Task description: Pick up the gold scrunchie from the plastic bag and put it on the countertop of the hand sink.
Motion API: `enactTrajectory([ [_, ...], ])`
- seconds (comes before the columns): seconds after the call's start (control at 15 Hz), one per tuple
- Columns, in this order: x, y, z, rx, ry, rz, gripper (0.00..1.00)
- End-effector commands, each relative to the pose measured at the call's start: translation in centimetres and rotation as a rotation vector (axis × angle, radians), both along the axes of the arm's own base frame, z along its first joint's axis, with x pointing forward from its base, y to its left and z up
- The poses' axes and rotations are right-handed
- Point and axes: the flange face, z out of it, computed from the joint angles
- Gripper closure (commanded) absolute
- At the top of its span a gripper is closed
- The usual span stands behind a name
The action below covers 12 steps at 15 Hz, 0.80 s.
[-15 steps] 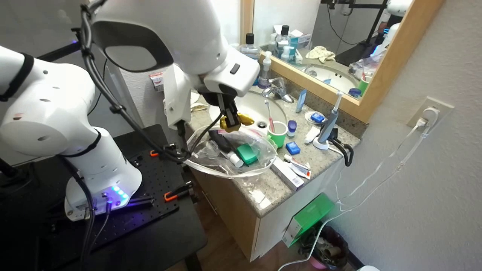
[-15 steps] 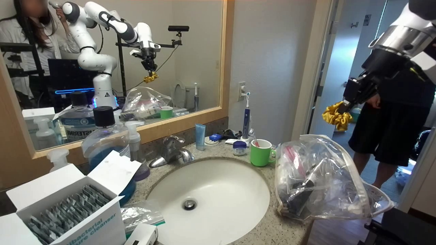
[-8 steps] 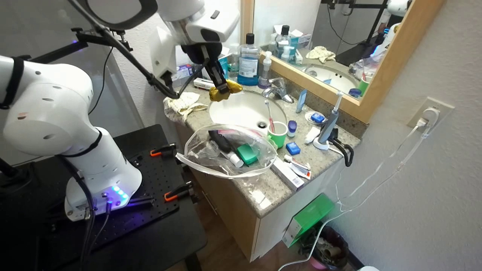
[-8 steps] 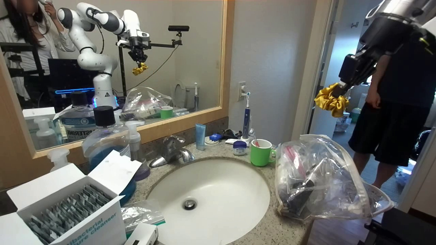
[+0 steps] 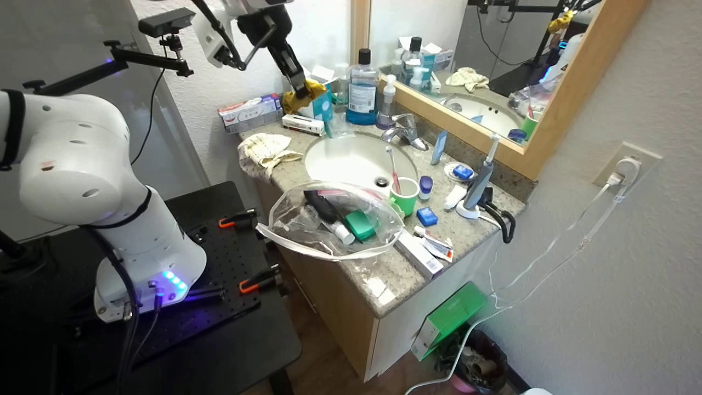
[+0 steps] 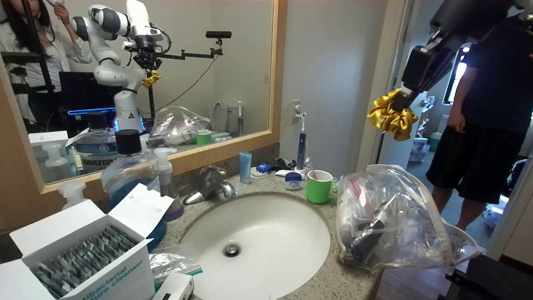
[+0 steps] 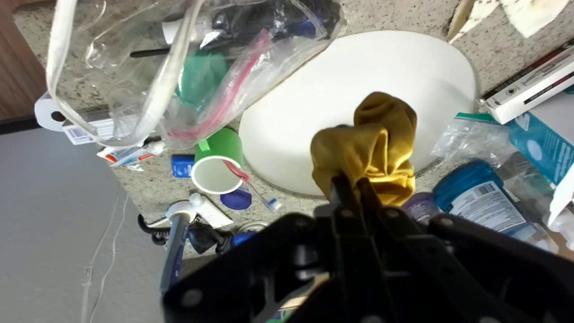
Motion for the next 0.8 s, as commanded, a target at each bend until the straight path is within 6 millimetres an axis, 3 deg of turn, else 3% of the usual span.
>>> enactTrajectory([
  [0.0,-0.5,2.2,0.0,-0.042,0.017,0.016,0.98],
  [0.27,-0.6,4.5,-0.6,-0.081,0.048,0.079,0.98],
  [0.73,-0.9,10.5,-1.6,-0.151,0.080,0.252,0.98],
])
